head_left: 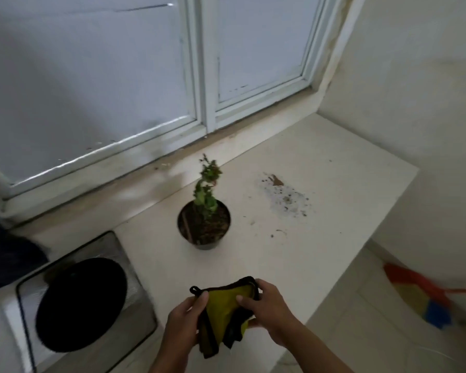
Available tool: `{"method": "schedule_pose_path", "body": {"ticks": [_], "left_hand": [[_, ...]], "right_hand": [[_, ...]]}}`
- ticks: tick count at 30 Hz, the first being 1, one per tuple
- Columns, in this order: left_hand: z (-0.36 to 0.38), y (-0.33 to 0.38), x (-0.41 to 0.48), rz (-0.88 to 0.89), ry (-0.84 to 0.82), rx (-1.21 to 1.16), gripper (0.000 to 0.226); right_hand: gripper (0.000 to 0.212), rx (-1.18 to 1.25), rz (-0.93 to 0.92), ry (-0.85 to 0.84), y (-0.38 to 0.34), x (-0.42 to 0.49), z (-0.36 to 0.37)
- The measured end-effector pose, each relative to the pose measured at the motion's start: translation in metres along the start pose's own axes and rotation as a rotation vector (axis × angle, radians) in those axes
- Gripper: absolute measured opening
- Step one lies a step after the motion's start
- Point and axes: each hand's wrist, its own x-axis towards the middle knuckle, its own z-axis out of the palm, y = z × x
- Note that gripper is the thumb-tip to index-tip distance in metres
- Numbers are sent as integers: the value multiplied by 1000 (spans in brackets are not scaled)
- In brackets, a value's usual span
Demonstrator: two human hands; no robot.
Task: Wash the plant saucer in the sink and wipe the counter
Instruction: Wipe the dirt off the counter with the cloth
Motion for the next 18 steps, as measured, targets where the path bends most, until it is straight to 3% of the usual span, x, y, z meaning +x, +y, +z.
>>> {"method": "schedule_pose_path", "body": {"ticks": [9,14,18], "left_hand": [[152,-22,-11,188,114,239,25],[196,-5,9,246,142,333,31],[212,15,21,215,37,258,43]], "right_hand": [[40,-102,-38,5,-2,12,-156],[44,-180,-82,5,-39,36,-186],[41,-218,-129,9,-70,51,-199]]}}
